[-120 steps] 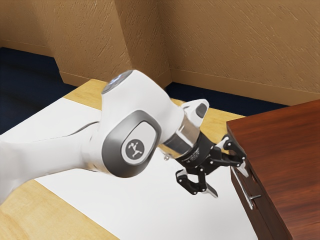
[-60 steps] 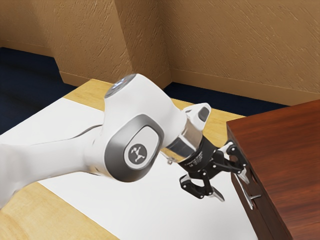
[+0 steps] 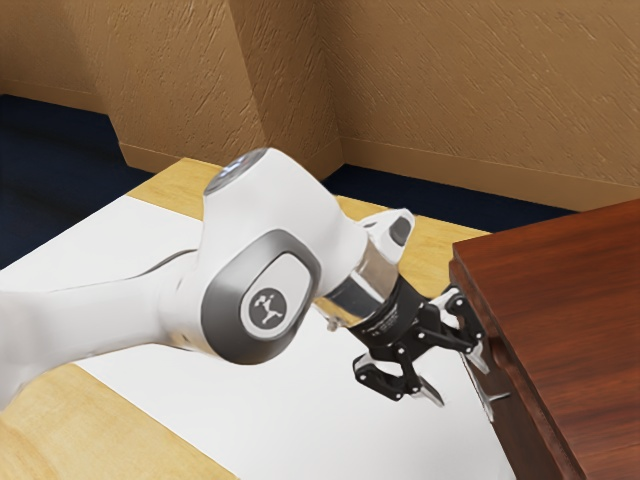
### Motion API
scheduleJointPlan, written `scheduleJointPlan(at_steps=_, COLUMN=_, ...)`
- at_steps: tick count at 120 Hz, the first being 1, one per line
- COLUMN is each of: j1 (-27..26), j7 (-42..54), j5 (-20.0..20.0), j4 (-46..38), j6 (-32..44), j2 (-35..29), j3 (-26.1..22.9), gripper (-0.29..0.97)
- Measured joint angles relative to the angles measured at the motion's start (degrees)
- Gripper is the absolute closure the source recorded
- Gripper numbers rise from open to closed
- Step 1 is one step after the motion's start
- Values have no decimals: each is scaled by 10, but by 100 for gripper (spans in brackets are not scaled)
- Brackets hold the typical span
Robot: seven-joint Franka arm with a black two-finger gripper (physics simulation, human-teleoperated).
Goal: Pull the drawer handle with one arm to open the drawer
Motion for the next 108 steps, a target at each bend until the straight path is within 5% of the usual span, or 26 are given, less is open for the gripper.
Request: scheduleJointPlan(at_steps=108, j1=11, j7=-10, j5=-2, j4=-59, j6=-60, j2=-85, j3=17, gripper=33)
